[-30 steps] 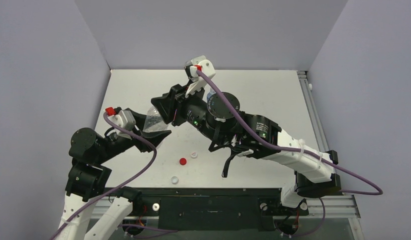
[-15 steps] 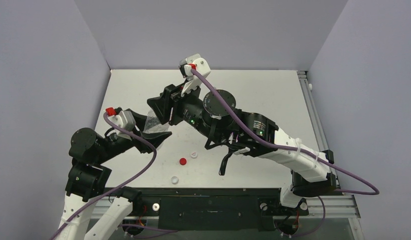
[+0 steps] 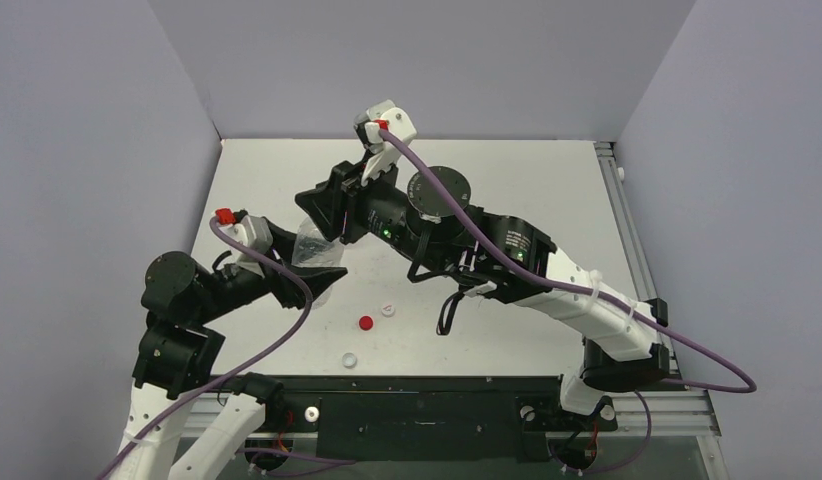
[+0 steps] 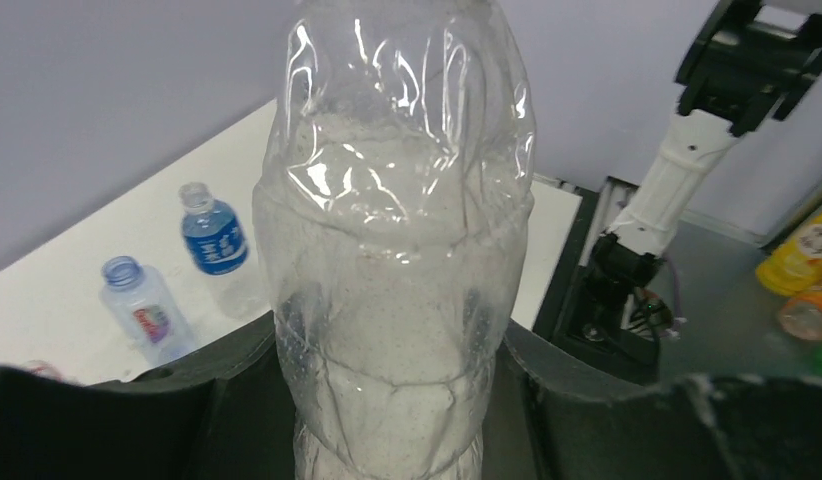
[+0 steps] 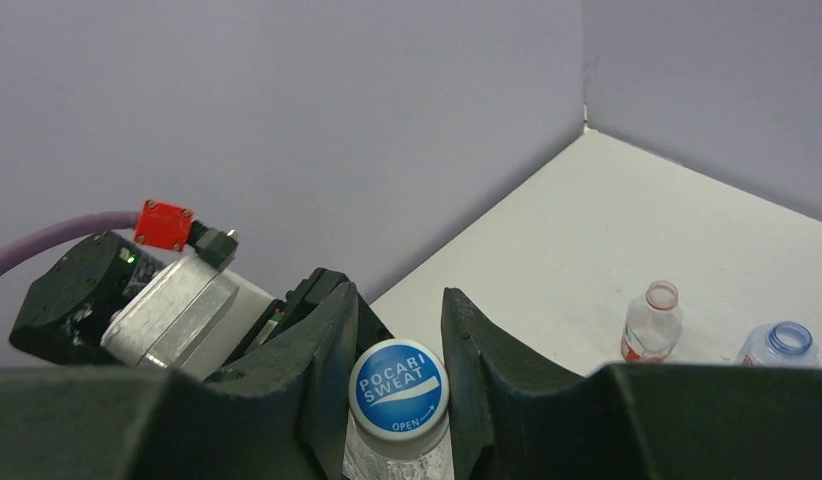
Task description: Unscrew the bottle caps
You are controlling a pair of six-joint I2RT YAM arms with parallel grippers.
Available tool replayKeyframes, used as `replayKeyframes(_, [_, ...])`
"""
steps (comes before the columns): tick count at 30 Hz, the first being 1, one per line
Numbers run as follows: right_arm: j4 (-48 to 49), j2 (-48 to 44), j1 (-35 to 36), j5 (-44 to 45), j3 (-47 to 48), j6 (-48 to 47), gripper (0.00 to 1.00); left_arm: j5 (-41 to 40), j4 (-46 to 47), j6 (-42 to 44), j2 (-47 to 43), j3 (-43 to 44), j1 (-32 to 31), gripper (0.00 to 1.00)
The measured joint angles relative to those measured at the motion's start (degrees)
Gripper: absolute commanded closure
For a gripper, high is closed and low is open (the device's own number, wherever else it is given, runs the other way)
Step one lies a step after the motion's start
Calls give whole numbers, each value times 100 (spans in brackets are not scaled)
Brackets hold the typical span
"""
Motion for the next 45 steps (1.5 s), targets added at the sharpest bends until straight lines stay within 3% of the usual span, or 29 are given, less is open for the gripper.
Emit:
replayKeyframes(4, [411, -389, -131, -975, -566, -229, 100, 527, 186, -555, 22, -2, 0, 88])
replayKeyframes(11, [953, -881, -210, -2973, -1012, -632, 100, 1939, 1342, -1770, 70, 0, -33, 91])
replayKeyframes(12, [986, -903, -234, -3191, -1032, -664, 93, 2065, 1453, -1891, 76, 0, -35, 91])
replayKeyframes(13, [1001, -918, -249, -3368, -1040, -691, 80, 2151, 1521, -1971, 81, 0, -37, 91])
replayKeyframes(14, [1008, -922, -269, -3469, -1040, -704, 56, 2212, 1569, -2026, 85, 0, -39, 89])
replayKeyframes(16, [997, -925, -271, -3473, -1043, -719, 34, 2210, 1554, -2026, 87, 0, -39, 88])
replayKeyframes(18, [870, -957, -262, -3191, -1086, -667, 25, 1974, 1412, -1867, 98, 39, -26, 85])
replayKeyframes(20, [723, -981, -210, -2568, -1106, -586, 22, 1622, 1143, -1537, 105, 87, -13, 85])
replayKeyframes(24, [385, -964, -153, -962, -1023, -282, 20, 732, 487, -688, 94, 120, -7, 85])
replayKeyframes(30, [-127, -452, 83, 269, -52, -94, 24, -256, -146, 269, 11, 114, -7, 85])
replayKeyframes(45, [-455, 299, 15, 389, 387, 249, 62, -905, -487, 940, -57, 72, -7, 86])
